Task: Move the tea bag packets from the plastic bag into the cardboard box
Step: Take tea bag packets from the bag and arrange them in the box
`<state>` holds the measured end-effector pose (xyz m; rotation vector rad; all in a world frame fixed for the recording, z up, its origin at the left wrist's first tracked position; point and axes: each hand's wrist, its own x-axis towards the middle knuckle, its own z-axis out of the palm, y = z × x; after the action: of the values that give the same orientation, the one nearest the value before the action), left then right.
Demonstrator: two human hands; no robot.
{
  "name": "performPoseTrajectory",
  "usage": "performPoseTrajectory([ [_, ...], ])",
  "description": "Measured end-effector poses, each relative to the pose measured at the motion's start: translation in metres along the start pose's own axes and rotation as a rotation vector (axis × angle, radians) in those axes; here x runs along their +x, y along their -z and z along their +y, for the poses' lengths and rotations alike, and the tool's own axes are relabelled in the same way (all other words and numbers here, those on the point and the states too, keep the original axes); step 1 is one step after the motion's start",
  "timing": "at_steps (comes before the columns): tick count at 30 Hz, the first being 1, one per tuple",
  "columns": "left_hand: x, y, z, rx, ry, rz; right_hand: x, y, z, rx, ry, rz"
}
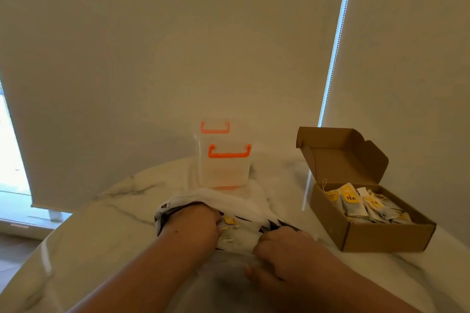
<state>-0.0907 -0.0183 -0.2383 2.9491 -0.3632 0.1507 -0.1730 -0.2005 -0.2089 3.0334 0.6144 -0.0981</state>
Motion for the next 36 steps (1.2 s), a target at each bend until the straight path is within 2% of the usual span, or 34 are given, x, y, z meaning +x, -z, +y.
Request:
performPoseTrajectory([
  [2, 0.0, 0.002, -0.002, -0.002, 0.031, -0.023, -0.002, 0.001, 0.0, 0.008, -0.021, -0.001],
  [5, 0.001, 0.003, -0.002, 0.013, -0.016, 0.004, -0.004, 0.002, 0.001, 0.03, -0.047, 0.005],
  [10, -0.005, 0.011, 0.003, -0.153, -0.015, 0.024, -0.008, 0.01, 0.004, 0.165, -0.092, 0.045],
  [14, -0.014, 0.015, 0.006, -0.336, -0.001, 0.012, -0.01, 0.008, 0.009, 0.391, -0.144, 0.187],
  [20, -0.028, 0.014, 0.017, -0.564, -0.119, 0.129, -0.003, -0.01, 0.016, 0.794, -0.236, 0.416],
  [27, -0.031, 0.013, 0.027, -0.593, -0.343, 0.222, 0.0, -0.013, 0.015, 1.165, -0.295, 0.503],
  [32, -0.032, 0.018, 0.029, -0.58, -0.452, 0.218, -0.003, -0.011, 0.018, 1.176, -0.274, 0.563],
  [36, -0.038, 0.024, 0.028, -0.663, -0.369, 0.214, -0.02, 0.004, 0.03, 1.174, -0.277, 0.655],
])
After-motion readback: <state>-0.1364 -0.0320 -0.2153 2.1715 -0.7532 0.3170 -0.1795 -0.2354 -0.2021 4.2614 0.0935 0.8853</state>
